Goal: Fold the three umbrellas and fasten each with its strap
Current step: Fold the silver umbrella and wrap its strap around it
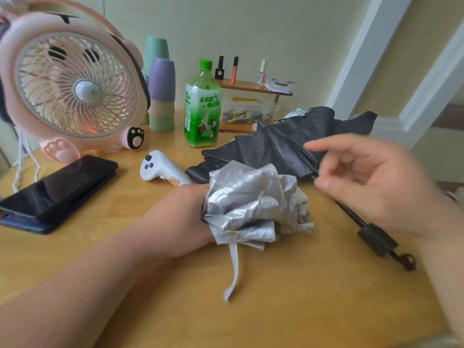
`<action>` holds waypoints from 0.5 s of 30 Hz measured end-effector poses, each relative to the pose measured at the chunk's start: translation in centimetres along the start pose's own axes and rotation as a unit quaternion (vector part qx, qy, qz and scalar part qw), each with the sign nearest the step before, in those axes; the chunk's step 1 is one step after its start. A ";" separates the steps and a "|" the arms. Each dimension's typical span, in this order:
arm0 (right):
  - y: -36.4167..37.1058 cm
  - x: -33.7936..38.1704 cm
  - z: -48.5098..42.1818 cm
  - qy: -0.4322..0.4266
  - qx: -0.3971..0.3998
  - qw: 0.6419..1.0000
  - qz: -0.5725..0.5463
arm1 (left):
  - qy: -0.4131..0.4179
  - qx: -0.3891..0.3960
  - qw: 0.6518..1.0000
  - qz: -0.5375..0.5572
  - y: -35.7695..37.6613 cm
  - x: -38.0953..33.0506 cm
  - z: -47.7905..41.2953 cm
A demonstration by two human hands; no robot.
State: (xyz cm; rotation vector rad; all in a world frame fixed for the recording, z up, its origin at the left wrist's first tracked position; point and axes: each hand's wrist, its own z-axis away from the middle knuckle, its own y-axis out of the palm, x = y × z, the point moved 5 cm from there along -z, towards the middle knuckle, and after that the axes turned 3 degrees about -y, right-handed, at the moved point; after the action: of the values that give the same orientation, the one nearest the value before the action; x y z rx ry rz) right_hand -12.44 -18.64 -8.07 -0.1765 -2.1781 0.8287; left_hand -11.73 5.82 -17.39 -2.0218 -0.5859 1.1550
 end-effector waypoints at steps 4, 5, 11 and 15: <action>1.9 -1.2 -0.4 -0.073 0.005 0.988 0.139 | 0.013 0.001 1.000 -0.012 0.2 -0.1 -0.1; 1.8 -1.3 -0.7 -0.068 -0.004 0.987 0.142 | 0.016 0.000 1.000 -0.014 0.2 -0.1 -0.2; 3.1 -2.1 -2.2 -0.028 0.079 0.988 0.127 | 0.019 -0.013 1.000 -0.015 0.4 0.3 -0.3; 3.7 -2.7 -2.8 0.000 0.116 0.983 0.143 | 0.021 -0.011 0.999 -0.022 0.5 0.4 -0.3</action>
State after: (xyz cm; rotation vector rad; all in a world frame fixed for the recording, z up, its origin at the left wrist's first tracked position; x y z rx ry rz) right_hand -9.09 -15.30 -10.67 -0.3769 -2.0636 1.2353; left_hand -11.25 5.67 -17.85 -2.0370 -0.6219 1.0820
